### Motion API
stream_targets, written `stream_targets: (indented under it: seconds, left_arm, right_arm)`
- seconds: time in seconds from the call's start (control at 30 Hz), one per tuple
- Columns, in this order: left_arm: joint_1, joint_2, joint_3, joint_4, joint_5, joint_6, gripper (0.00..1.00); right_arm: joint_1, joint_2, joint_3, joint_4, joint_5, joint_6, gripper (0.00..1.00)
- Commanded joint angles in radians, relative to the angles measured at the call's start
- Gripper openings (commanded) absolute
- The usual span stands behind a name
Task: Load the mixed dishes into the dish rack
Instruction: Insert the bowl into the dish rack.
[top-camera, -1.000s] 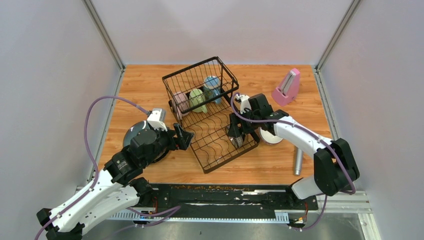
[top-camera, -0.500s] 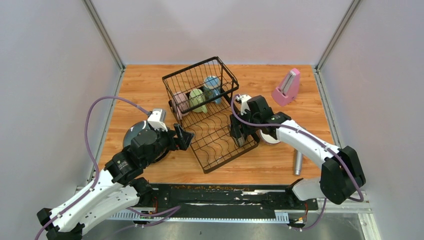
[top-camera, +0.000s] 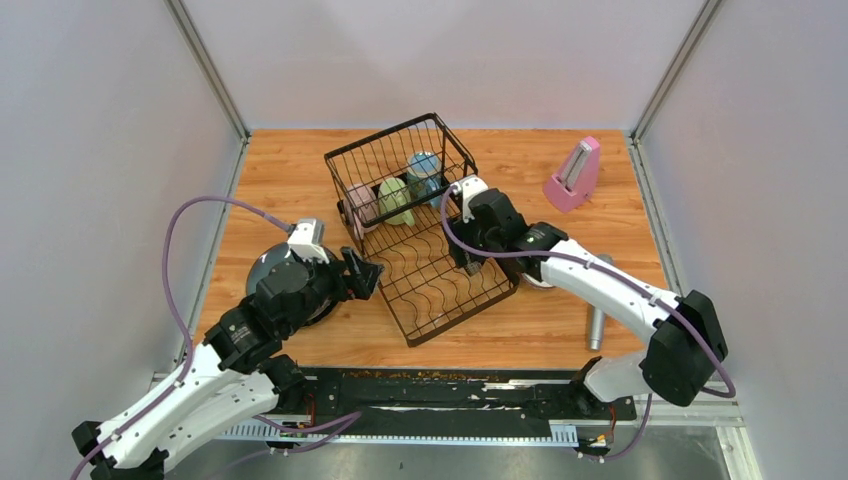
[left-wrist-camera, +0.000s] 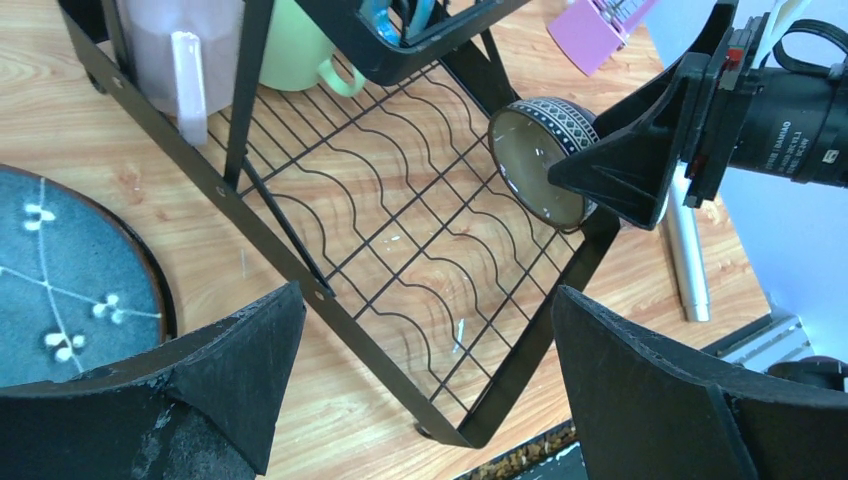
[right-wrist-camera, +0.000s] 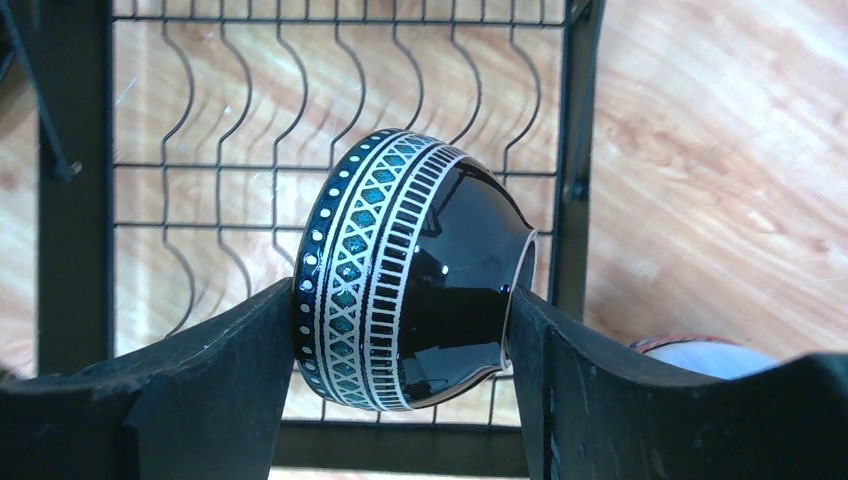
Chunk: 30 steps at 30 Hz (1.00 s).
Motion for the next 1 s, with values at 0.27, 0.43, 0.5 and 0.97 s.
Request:
stream_targets:
  seconds: [0.27,0.43,0.5,0.97]
  left_arm:
    - [-0.003,-0.112,0.006,-0.103,-0.157,-0.053,1.0]
    - [-0.003,-0.124,0.006,-0.12,-0.18,-0.057,1.0]
    - [-0.003,-0.127,0.011,-0.127,-0.186,-0.058,1.0]
    - [-0.003,-0.146,0.008,-0.14,-0.2,-0.067,1.0]
  right_arm:
    - [0.191,0.205,0.048,0.255,0.524,-0.205,0.47]
    - [0.221,0.308,0.05,0.309,0.578,-0.267,0.54]
    - [0.226,0.346,0.049,0.314,0.591,-0.268,0.55]
    - [0.236,0.409,0.036,0.324,0.569,-0.233,0.73]
